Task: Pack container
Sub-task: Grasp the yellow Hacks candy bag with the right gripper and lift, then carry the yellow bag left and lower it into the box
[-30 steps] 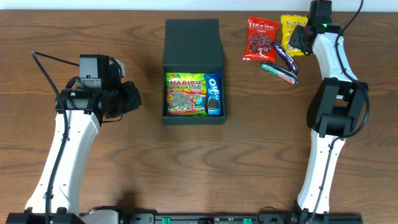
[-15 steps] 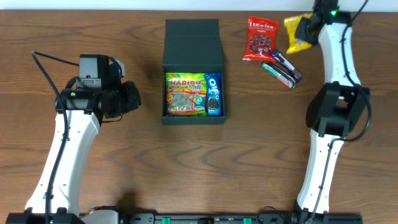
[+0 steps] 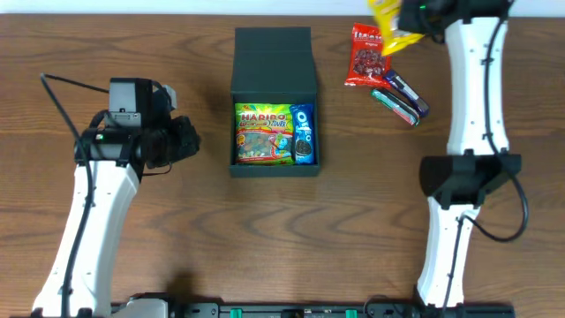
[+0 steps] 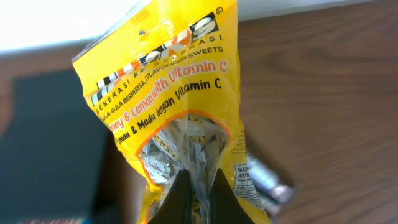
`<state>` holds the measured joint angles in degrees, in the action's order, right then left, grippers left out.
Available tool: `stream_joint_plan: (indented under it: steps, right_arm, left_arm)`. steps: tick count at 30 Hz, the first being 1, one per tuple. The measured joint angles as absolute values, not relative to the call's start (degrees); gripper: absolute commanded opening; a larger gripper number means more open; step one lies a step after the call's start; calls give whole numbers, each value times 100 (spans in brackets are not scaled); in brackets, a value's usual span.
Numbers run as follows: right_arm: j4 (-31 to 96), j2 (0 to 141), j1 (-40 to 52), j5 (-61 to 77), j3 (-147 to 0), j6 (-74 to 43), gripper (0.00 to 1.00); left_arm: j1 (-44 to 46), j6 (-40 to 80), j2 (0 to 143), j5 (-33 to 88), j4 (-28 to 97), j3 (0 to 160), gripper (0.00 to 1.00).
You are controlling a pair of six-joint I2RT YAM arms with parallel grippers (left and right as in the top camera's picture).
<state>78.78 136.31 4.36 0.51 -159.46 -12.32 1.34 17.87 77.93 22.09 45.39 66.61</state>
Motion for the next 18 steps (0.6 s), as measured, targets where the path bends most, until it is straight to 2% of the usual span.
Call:
stream_joint_plan:
  steps: [2, 6, 11, 18]
  right_arm:
    - [7909, 13461, 572, 244, -15904, -1188, 2]
    - [7854, 12628, 506, 779, -15231, -987, 2]
    - [7596, 11277, 222, 1452, -13605, -523, 1]
    - [7439, 11194, 886, 1638, -12278, -709, 1]
  left_arm:
    - [134, 1754, 7653, 2206, 4611, 6698, 98]
    - [134, 1614, 7240, 2206, 4735, 6713, 95]
    - [134, 1385, 6598, 1986, 4827, 6729, 95]
    - [134, 1302, 6027, 1737, 4910, 6733, 95]
